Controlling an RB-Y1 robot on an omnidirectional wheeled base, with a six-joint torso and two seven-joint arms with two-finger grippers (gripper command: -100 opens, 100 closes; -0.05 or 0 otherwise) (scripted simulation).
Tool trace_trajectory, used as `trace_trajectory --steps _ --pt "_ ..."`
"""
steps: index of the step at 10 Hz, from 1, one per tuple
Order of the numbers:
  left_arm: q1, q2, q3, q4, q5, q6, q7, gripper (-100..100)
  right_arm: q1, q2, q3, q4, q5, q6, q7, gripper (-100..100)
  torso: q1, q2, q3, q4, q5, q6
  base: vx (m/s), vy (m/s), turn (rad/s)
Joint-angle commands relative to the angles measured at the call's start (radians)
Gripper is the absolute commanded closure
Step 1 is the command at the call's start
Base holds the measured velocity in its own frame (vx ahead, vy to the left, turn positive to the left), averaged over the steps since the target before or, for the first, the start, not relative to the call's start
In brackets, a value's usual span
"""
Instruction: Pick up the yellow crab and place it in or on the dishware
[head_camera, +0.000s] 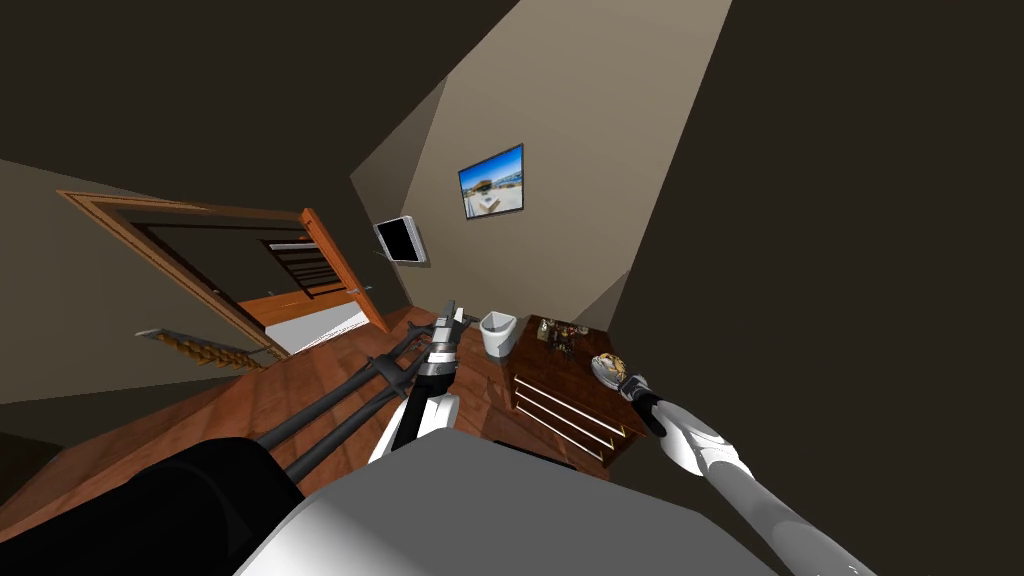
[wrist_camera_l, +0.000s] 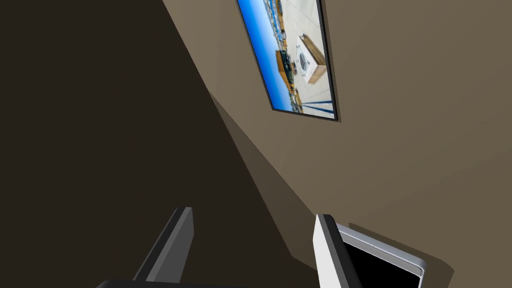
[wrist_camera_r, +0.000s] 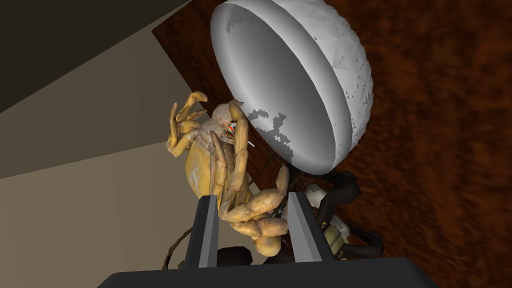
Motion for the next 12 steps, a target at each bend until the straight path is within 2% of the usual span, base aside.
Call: trace_trajectory --steps 1,3,4,5,6,10,11,12 --pt "0.0 0.0 0.0 0.0 0.0 0.0 0.0 0 -0.004 0.02 -0.01 -0.019 -0.024 -0.029 -0.008 100 0.0 0.0 0.0 0.0 0.0 0.0 0.078 -0.213 0.137" --pt "0.0 0.0 0.0 0.0 0.0 0.0 0.0 0 -0.004 0.02 0.012 -0.019 -0.024 -0.029 -0.008 100 0.002 -0.001 -0.001 -0.001 0.0 0.001 0.041 -0.109 0.032" --pt "0.0 0.0 0.0 0.0 0.0 0.0 0.0 0 -0.004 0.02 -0.01 -0.019 -0.024 -0.029 -0.008 100 0.007 0.001 0.0 -0.001 0.001 0.002 -0.015 0.011 -0.026" --pt "0.0 0.0 0.0 0.0 0.0 0.0 0.0 0 -0.003 0.018 -0.002 -0.02 -0.025 -0.029 -0.01 100 0.012 0.004 0.002 0.0 0.003 0.001 -0.008 0.009 -0.012" --pt "0.0 0.0 0.0 0.0 0.0 0.0 0.0 0 -0.002 0.019 -0.006 -0.018 -0.024 -0.032 -0.008 -100 0.014 0.005 0.002 0.0 0.004 0.001 0.0 0.0 0.0" --pt "0.0 0.0 0.0 0.0 0.0 0.0 0.0 0 -0.002 0.019 -0.006 -0.018 -0.024 -0.032 -0.009 -100 0.014 0.005 0.002 0.0 0.004 0.001 0.0 0.0 0.0" --pt "0.0 0.0 0.0 0.0 0.0 0.0 0.0 0 -0.002 0.019 -0.006 -0.018 -0.024 -0.032 -0.009 0 0.014 0.005 0.002 0.0 0.004 0.001 0.0 0.0 0.0" --pt "0.0 0.0 0.0 0.0 0.0 0.0 0.0 0 -0.021 -0.025 0.015 0.013 -0.053 -0.057 -0.035 -100 0.014 0.005 0.002 0.0 0.004 0.001 -0.036 0.046 0.153"
